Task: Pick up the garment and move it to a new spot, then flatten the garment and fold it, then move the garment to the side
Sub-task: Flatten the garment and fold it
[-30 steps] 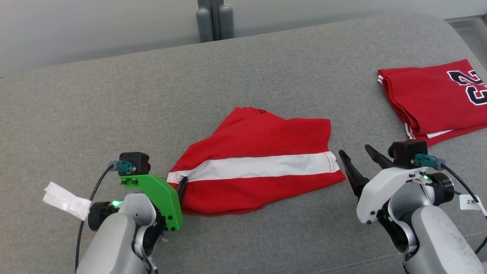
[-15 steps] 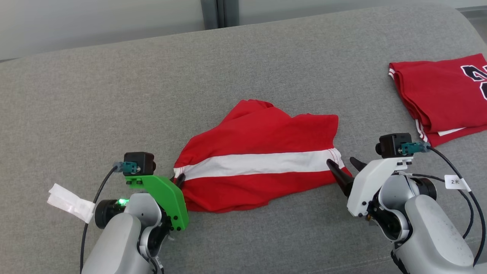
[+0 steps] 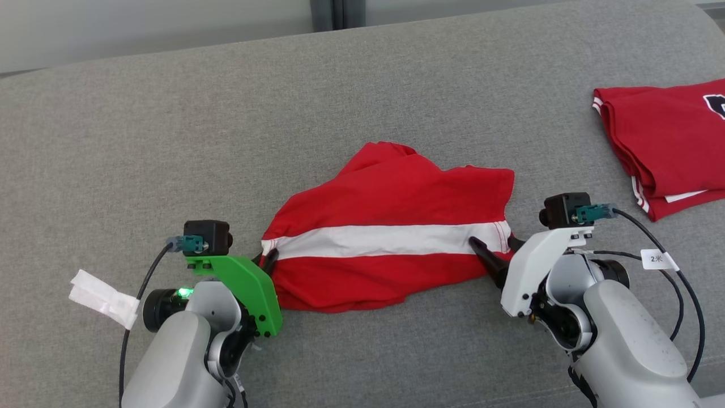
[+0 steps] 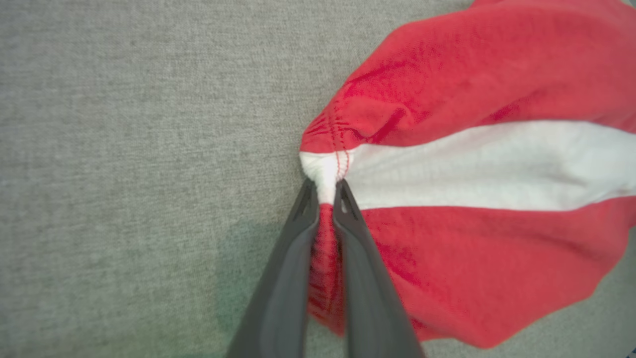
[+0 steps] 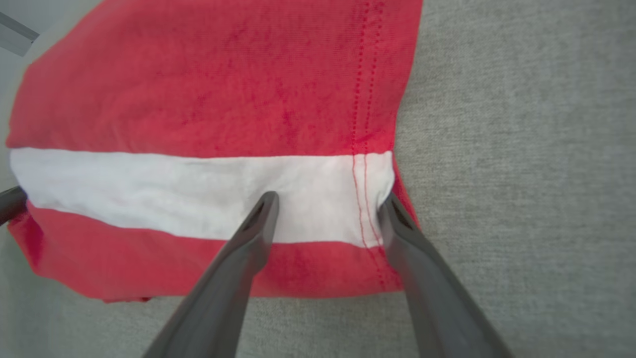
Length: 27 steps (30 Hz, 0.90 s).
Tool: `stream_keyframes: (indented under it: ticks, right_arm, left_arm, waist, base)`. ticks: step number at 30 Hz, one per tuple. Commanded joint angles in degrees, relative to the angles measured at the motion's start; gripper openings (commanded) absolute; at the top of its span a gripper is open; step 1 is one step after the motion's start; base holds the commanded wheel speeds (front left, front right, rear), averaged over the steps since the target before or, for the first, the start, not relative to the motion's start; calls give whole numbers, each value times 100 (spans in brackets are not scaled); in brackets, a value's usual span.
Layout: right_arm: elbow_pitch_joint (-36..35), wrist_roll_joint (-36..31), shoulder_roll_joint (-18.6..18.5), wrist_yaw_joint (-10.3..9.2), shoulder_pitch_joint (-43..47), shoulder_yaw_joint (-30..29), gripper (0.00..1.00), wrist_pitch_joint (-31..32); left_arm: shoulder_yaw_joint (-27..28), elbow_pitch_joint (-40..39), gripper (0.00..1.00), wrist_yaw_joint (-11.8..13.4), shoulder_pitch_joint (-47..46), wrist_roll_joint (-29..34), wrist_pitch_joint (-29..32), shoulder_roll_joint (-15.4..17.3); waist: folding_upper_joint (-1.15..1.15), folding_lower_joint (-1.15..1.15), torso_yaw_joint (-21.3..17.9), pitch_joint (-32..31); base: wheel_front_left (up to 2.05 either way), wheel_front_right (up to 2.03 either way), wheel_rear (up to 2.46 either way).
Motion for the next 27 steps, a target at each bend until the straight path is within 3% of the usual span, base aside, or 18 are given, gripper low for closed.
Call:
stream_keyframes:
  ticks: [1, 5, 6, 7, 8, 9, 11, 13, 19, 27]
  right_arm:
    - [-1, 12, -59, -6, -102, 87, 100, -84]
    - [-37, 121, -104, -6, -118, 239, 98, -186]
    - [-44, 178, -113, -6, -117, 260, 86, -184]
    - [-37, 210, -128, -6, -117, 272, 81, -179]
    - [4, 232, -156, -6, -122, 292, 67, -147]
    - [36, 234, -175, -6, -141, 308, 45, -136]
    - [105, 273, -168, -5, -204, 316, 30, -150]
    - [188, 264, -191, -6, -251, 321, 0, -221]
    - [36, 281, -198, -6, -331, 215, 0, -617]
    - [-990, 563, -353, -5, -462, -128, 0, -1080]
  left_arm:
    - [-2, 24, 0, -29, -71, -15, -36, 47]
    - [-23, 26, 0, -39, -70, -37, -83, 37]
    - [-27, 28, 0, -46, -67, -46, -94, 32]
    - [-32, 33, 0, -50, -64, -52, -103, 27]
    - [-40, 39, 0, -61, -61, -73, -98, 16]
    - [-44, 43, 0, -68, -62, -74, -100, 9]
    - [-53, 52, 0, -68, -70, -100, -107, 1]
    - [-61, 66, 0, -75, -82, -124, -124, -1]
    - [78, -110, 0, -155, -127, -319, -456, -73]
    - [489, -943, 0, -366, -234, -1326, -1167, -269]
  waist:
    - [0, 0, -1, -7]
    - [0, 0, 0, -30]
    - [0, 0, 0, -36]
    - [0, 0, 0, -40]
    - [0, 0, 3, -40]
    - [0, 0, 6, -36]
    - [0, 0, 12, -22]
    - [0, 0, 25, -9]
    - [0, 0, 63, -23]
    - [0, 0, 37, -127]
  base:
    - [0, 0, 0]
    - [0, 0, 0]
    - [0, 0, 0]
    - [0, 0, 0]
    - [0, 0, 0]
    - [0, 0, 0]
    - [0, 0, 0]
    - [0, 0, 0]
    - [0, 0, 0]
    - [0, 0, 0]
